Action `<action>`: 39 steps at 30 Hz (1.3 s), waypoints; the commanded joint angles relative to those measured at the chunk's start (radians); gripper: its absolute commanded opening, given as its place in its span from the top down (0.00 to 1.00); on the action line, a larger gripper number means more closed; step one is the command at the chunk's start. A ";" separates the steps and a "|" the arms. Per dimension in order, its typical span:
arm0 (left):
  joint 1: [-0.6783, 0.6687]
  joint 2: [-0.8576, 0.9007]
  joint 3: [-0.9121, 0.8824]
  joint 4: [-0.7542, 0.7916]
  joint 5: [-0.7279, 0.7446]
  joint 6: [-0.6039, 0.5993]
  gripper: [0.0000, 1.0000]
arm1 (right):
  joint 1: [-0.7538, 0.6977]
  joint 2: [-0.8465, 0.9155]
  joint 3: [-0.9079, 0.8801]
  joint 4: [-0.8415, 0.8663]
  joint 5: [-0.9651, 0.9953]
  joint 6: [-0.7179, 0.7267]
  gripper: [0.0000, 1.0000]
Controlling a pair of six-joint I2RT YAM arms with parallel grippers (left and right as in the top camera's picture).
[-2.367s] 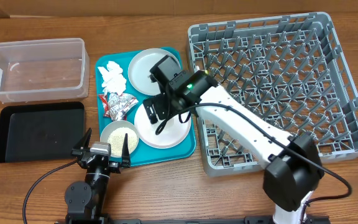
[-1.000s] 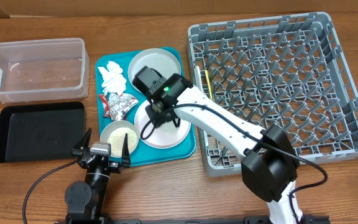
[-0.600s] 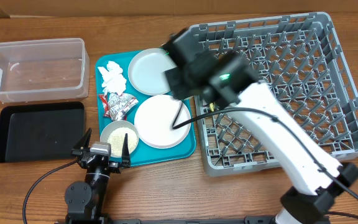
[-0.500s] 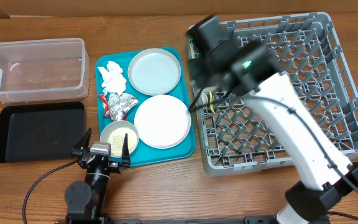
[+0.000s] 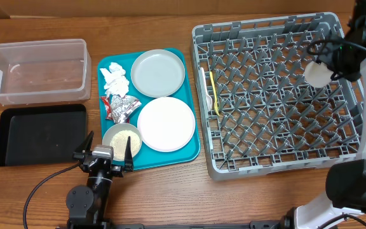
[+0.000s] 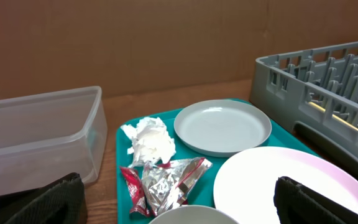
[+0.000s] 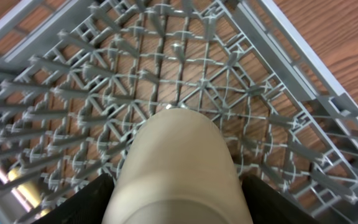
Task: Sort waste into correct bins and load items into the dishwasher rack
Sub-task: 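Grasp the white cup and carry it into the dish rack, then release the cup in the rack and move right gripper to pink plate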
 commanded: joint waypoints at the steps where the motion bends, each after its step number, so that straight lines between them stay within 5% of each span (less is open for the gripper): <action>1: -0.009 -0.010 -0.004 0.000 -0.003 -0.006 0.00 | -0.036 -0.008 -0.116 0.059 -0.028 0.005 0.55; 14: -0.009 -0.010 -0.004 0.000 -0.003 -0.006 0.00 | -0.054 -0.008 -0.373 0.274 -0.043 0.005 0.53; 16: -0.009 -0.010 -0.004 0.000 -0.003 -0.006 0.00 | -0.054 -0.008 -0.381 0.286 -0.043 0.004 0.34; 18: -0.009 -0.010 -0.004 0.000 -0.003 -0.006 0.00 | -0.054 -0.008 -0.380 0.281 -0.043 0.004 0.39; 21: -0.009 -0.010 -0.004 0.000 -0.003 -0.006 0.00 | -0.054 -0.011 -0.374 0.277 -0.044 0.004 0.24; 27: -0.009 -0.010 -0.004 0.000 -0.003 -0.006 0.00 | -0.035 -0.088 -0.206 0.130 -0.118 -0.007 0.18; 32: -0.009 -0.010 -0.004 0.000 -0.003 -0.006 0.00 | 0.168 -0.224 -0.198 0.108 -0.373 -0.106 0.18; 39: -0.009 -0.010 -0.004 0.000 -0.003 -0.006 0.00 | 0.660 -0.131 -0.228 0.161 -0.299 -0.084 0.26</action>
